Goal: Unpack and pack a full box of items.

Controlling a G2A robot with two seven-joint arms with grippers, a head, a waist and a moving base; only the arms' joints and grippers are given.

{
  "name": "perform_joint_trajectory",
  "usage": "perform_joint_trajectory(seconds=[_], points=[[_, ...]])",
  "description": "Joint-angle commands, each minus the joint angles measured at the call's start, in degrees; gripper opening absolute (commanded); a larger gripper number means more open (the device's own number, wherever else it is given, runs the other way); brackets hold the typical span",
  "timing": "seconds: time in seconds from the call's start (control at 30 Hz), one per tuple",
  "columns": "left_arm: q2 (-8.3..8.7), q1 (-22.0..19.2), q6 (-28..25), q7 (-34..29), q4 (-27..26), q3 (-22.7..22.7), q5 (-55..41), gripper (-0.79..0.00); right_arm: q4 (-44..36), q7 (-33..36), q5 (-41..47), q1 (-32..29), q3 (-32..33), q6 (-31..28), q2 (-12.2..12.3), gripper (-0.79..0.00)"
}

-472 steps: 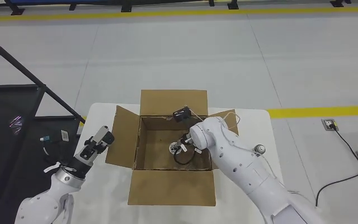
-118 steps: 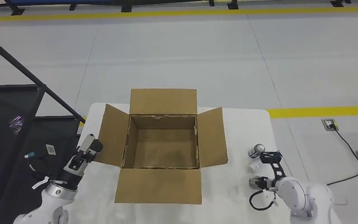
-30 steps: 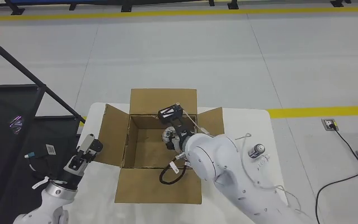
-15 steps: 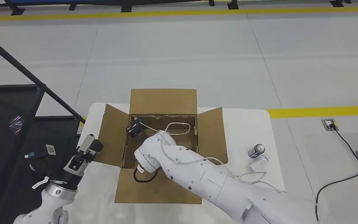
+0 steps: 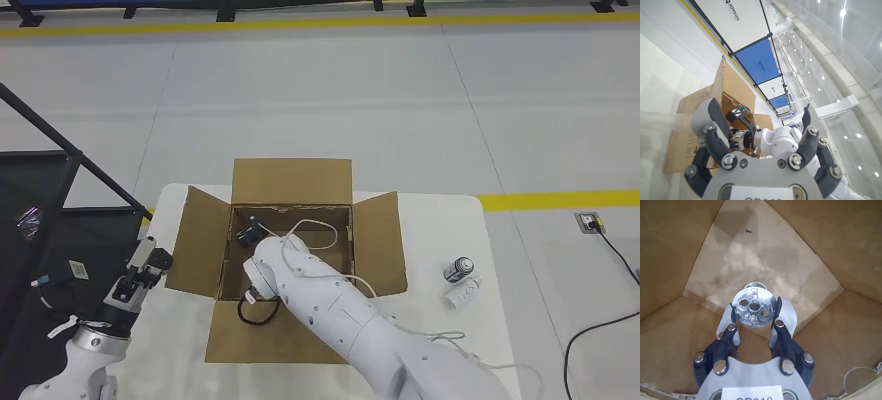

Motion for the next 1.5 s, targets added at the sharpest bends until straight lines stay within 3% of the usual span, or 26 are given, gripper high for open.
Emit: perform_joint_trajectory(seconds=[0.0, 0.07, 0.1, 0.13, 0.2, 0.23, 0.27, 0.33, 0.4, 0.9, 1.1, 1.3, 1.47], points=[[0.05, 0.11, -0.02, -0.09, 0.11, -0.27, -0.20, 0.000, 0.88, -0.14, 0.24, 0.13, -0.18, -0.12, -0.29, -0.785], [0.09, 0.21, -0.15, -0.02, 0.08, -0.48, -0.27, 0.000, 1.31, -0.01, 0.47, 0.21, -0.47, -0.17, -0.41, -0.785], [0.11, 0.27, -0.16, 0.01, 0.05, -0.55, -0.37, 0.000, 1.49, 0.01, 0.75, 0.26, -0.55, -0.18, -0.44, -0.739], [0.13, 0.33, -0.16, -0.01, 0.01, -0.58, -0.41, 0.000, 1.66, 0.07, 0.90, 0.32, -0.69, -0.23, -0.46, -0.579], [0.16, 0.39, -0.26, 0.02, -0.04, -0.61, -0.46, 0.000, 1.96, 0.20, 1.44, 0.45, -0.87, -0.36, -0.48, -0.437], [0.17, 0.41, -0.31, 0.04, -0.03, -0.60, -0.47, 0.000, 2.11, 0.21, 1.79, 0.52, -0.91, -0.48, -0.48, -0.403], [0.19, 0.44, -0.34, 0.07, -0.02, -0.58, -0.48, 0.000, 2.21, 0.21, 2.28, 0.57, -0.88, -0.82, -0.47, -0.197], [0.21, 0.46, -0.36, 0.12, -0.03, -0.56, -0.49, 0.000, 2.51, 0.13, 2.67, 0.79, -1.06, -1.13, -0.46, -0.077], [0.24, 0.45, -0.43, 0.18, -0.04, -0.54, -0.50, 0.000, 2.61, 0.19, 3.08, 0.99, -1.20, -1.04, -0.47, -0.015], [0.58, -1.00, -0.02, -0.73, 0.32, 0.22, -0.68, 0.000, -0.74, -5.11, 7.11, 5.17, 1.45, -1.34, 0.51, 0.000], [0.69, -1.42, 0.17, -0.86, 0.33, 0.72, -0.46, 0.000, -5.03, -6.89, 6.07, 7.29, 4.26, -0.64, 2.30, 0.000], [0.81, -2.06, 0.41, -0.98, 0.13, 1.43, -0.11, 0.000, -20.82, -5.19, 0.61, 4.24, 8.73, 2.31, 8.13, 0.000], [0.90, -2.63, 0.60, -1.36, 0.06, 2.35, 0.38, 0.000, -50.87, 4.25, -14.46, -8.15, 16.44, 9.46, 16.90, 0.000]])
